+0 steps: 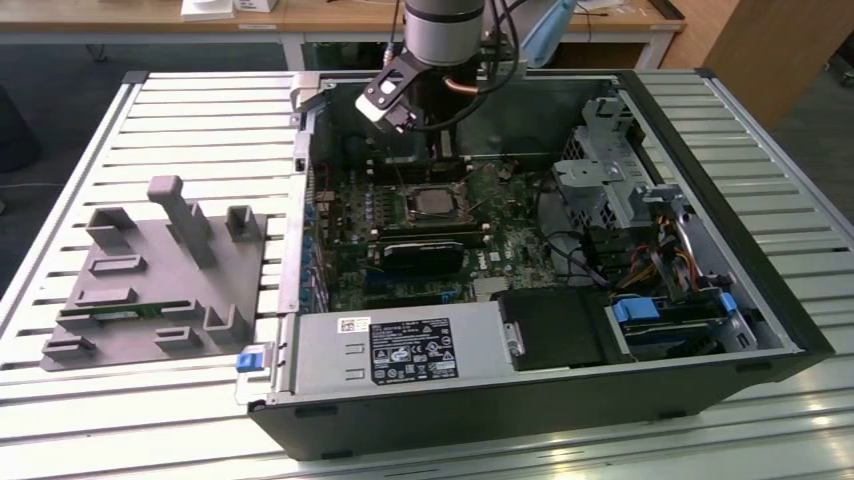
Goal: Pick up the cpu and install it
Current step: 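Close the cpu cover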
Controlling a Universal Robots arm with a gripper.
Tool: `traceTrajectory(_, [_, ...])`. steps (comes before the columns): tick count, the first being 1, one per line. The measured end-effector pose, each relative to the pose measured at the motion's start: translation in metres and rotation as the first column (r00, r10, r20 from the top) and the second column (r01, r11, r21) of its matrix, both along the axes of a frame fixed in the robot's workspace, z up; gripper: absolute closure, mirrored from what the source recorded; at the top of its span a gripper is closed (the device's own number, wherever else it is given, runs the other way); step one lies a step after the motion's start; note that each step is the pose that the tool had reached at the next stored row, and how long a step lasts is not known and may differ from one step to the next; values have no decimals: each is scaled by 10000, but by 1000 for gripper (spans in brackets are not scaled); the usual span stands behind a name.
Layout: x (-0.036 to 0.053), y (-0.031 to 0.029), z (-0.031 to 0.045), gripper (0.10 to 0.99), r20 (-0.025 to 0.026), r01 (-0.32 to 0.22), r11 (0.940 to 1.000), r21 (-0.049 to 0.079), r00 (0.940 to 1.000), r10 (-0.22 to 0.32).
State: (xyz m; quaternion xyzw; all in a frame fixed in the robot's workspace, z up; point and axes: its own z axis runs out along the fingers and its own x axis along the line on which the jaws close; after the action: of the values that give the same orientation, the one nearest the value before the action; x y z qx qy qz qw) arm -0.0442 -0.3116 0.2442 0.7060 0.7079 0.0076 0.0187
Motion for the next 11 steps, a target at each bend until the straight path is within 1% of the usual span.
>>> traceTrajectory(11, [0, 0, 27, 980, 0, 0, 10000, 0, 10000, 0])
